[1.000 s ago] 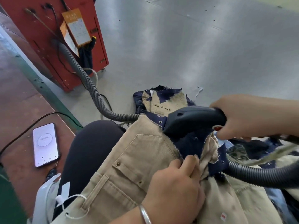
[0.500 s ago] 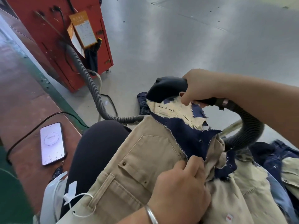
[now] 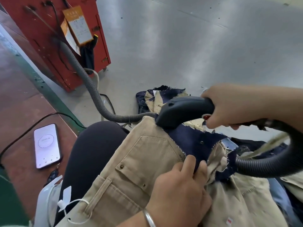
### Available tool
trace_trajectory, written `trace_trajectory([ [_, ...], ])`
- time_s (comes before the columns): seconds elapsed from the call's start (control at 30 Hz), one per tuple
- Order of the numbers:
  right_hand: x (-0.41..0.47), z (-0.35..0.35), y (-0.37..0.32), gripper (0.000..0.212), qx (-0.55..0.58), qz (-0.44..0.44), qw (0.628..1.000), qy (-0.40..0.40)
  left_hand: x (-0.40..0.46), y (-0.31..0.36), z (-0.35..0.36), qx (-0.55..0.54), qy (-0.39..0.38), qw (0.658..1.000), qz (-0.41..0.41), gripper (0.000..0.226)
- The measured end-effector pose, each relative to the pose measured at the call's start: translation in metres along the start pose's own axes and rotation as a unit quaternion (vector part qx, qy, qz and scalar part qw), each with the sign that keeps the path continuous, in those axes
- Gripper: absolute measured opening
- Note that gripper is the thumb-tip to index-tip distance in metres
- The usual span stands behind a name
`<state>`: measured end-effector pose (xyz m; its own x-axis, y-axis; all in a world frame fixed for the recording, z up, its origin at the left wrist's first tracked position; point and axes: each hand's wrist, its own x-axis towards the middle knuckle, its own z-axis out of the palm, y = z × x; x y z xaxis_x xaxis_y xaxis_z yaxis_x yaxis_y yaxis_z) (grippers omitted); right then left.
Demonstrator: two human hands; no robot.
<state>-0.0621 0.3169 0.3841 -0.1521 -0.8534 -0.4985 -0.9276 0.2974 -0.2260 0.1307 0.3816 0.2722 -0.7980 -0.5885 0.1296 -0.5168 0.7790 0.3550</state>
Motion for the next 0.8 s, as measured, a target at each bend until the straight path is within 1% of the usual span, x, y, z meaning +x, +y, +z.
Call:
trace_trajectory([
  [0.17, 0.042, 0.007, -0.037, 0.017, -0.033, -0.025, 0.998, 0.056, -0.001, 0.001, 0.001, 0.008, -0.002, 1.0, -0.006, 0.051],
  [0.23, 0.055, 0.003, -0.048, 0.019, -0.028, -0.024, 0.997, 0.072, -0.001, 0.001, 0.0, 0.009, -0.001, 1.0, -0.012, 0.052],
  [0.3, 0.059, -0.008, -0.049, 0.02, 0.0, -0.016, 0.996, 0.086, -0.001, 0.001, 0.0, 0.003, -0.001, 1.0, -0.015, 0.052],
  [0.4, 0.041, -0.031, -0.034, 0.019, 0.031, -0.016, 0.993, 0.11, -0.002, -0.001, -0.001, 0.001, 0.005, 1.0, -0.015, 0.053],
  [0.5, 0.005, -0.038, -0.015, 0.015, 0.012, -0.024, 0.992, 0.126, -0.003, -0.002, 0.0, 0.002, 0.014, 1.0, -0.01, 0.053],
  [0.57, -0.021, -0.031, -0.004, 0.015, 0.005, -0.009, 0.993, 0.12, -0.003, -0.001, 0.002, 0.003, 0.025, 1.0, -0.008, 0.05],
  [0.67, -0.048, -0.012, 0.003, 0.018, -0.01, 0.009, 0.996, 0.089, -0.001, 0.002, 0.005, 0.011, 0.061, 0.998, -0.004, 0.043],
  [0.8, -0.052, 0.013, -0.006, 0.018, -0.13, 0.014, 0.99, 0.055, 0.0, 0.001, 0.006, 0.02, 0.089, 0.996, -0.003, 0.04],
])
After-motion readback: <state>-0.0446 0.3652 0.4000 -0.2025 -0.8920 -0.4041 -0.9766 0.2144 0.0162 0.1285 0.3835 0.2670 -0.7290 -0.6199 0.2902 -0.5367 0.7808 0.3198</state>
